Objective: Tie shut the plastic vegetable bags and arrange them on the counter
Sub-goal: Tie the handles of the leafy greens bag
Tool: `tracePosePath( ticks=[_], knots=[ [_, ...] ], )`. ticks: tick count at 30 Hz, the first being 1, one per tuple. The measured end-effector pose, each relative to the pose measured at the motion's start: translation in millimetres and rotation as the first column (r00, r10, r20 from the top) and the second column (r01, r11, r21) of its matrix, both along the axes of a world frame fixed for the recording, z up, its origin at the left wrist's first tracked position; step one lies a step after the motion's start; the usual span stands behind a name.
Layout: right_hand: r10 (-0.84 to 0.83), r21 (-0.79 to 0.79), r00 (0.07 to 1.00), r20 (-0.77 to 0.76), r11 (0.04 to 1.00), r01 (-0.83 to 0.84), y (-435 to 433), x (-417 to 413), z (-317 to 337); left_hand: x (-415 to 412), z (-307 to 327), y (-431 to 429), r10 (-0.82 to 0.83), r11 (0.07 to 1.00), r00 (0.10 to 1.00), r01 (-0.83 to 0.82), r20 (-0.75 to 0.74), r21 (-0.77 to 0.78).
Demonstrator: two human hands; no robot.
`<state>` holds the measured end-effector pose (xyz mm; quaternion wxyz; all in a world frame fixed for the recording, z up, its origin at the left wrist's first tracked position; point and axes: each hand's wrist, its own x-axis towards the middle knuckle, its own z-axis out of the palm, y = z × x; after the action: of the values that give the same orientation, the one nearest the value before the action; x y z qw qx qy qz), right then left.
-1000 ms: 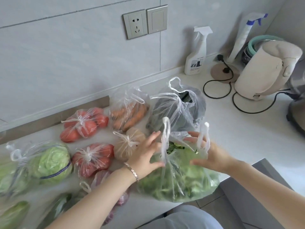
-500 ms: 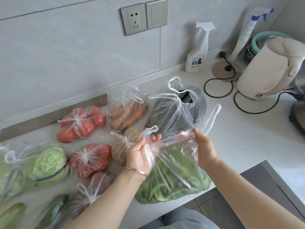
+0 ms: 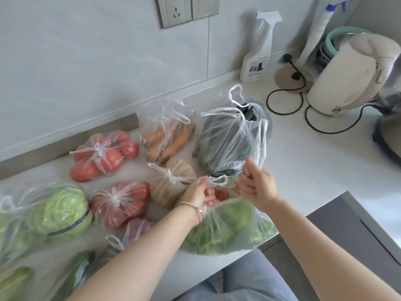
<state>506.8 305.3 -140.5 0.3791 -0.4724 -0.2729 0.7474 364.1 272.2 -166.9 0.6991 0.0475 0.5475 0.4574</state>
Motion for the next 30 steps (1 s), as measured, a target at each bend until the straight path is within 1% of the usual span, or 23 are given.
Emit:
tracePosePath(
  ticks=[1, 2, 3, 4, 5, 6, 8, 10, 12, 14, 17, 20, 23, 25, 28, 30],
  knots=[
    [0.064, 0.054, 0.986, 0.155, 0.996, -0.073, -2, -4, -2, 0, -1, -3, -0.012, 1.0, 0.999, 0.012, -0.042, -0.019],
    [0.121, 0.112, 0.926, 0.356, 0.979, -0.171, -4, -7, -7, 1, -4, -4, -0.015, 0.999, 0.997, 0.013, -0.075, -0.033],
    [0.156, 0.145, 0.817, 0.555, 0.949, -0.279, -6, -10, -14, 2, -6, -4, -0.005, 0.999, 0.995, 0.001, -0.102, -0.045],
    [0.17, 0.13, 0.709, 0.685, 0.928, -0.349, -9, -11, -19, 3, -8, -5, 0.014, 0.999, 0.992, -0.02, -0.127, -0.047],
    [0.193, 0.079, 0.653, 0.732, 0.928, -0.363, -11, -12, -25, 5, -9, -6, 0.035, 0.998, 0.987, -0.042, -0.158, -0.042],
    [0.229, 0.006, 0.649, 0.725, 0.941, -0.338, -10, -12, -30, 8, -10, -6, 0.055, 0.998, 0.981, -0.062, -0.186, -0.03],
    [0.284, -0.148, 0.708, 0.646, 0.957, -0.249, -7, -13, -35, 12, -10, -9, 0.09, 0.996, 0.97, -0.093, -0.227, -0.002],
    [0.302, -0.238, 0.734, 0.608, 0.952, -0.194, 4, -14, -36, 12, -4, -9, 0.176, 0.984, 0.967, -0.172, -0.186, 0.038],
    [0.232, -0.248, 0.773, 0.59, 0.964, -0.099, 12, -16, -33, 10, 6, -6, 0.253, 0.964, 0.963, -0.243, -0.091, 0.105],
    [0.2, -0.247, 0.798, 0.569, 0.967, -0.067, 16, -15, -31, 10, 14, -6, 0.297, 0.944, 0.955, -0.288, -0.029, 0.161],
    [0.233, -0.199, 0.772, 0.592, 0.97, -0.139, 14, -16, -17, 13, 18, -10, 0.299, 0.941, 0.954, -0.294, -0.004, 0.17],
    [0.257, -0.176, 0.784, 0.565, 0.966, -0.19, 10, -14, -11, 20, 17, -13, 0.323, 0.94, 0.945, -0.316, -0.042, 0.131],
    [0.264, -0.109, 0.807, 0.528, 0.964, -0.244, 6, -9, -16, 24, 18, -11, 0.351, 0.925, 0.937, -0.346, -0.004, 0.154],
    [0.197, -0.099, 0.835, 0.513, 0.98, -0.17, 6, -7, -18, 25, 20, -10, 0.352, 0.919, 0.936, -0.349, 0.016, 0.185],
    [0.105, -0.148, 0.857, 0.505, 0.988, -0.034, 7, -5, -17, 27, 20, -11, 0.334, 0.905, 0.941, -0.334, 0.047, 0.264],
    [0.092, -0.145, 0.864, 0.495, 0.989, -0.023, 6, -6, -20, 27, 16, -13, 0.297, 0.905, 0.953, -0.302, 0.065, 0.298]
  ],
)
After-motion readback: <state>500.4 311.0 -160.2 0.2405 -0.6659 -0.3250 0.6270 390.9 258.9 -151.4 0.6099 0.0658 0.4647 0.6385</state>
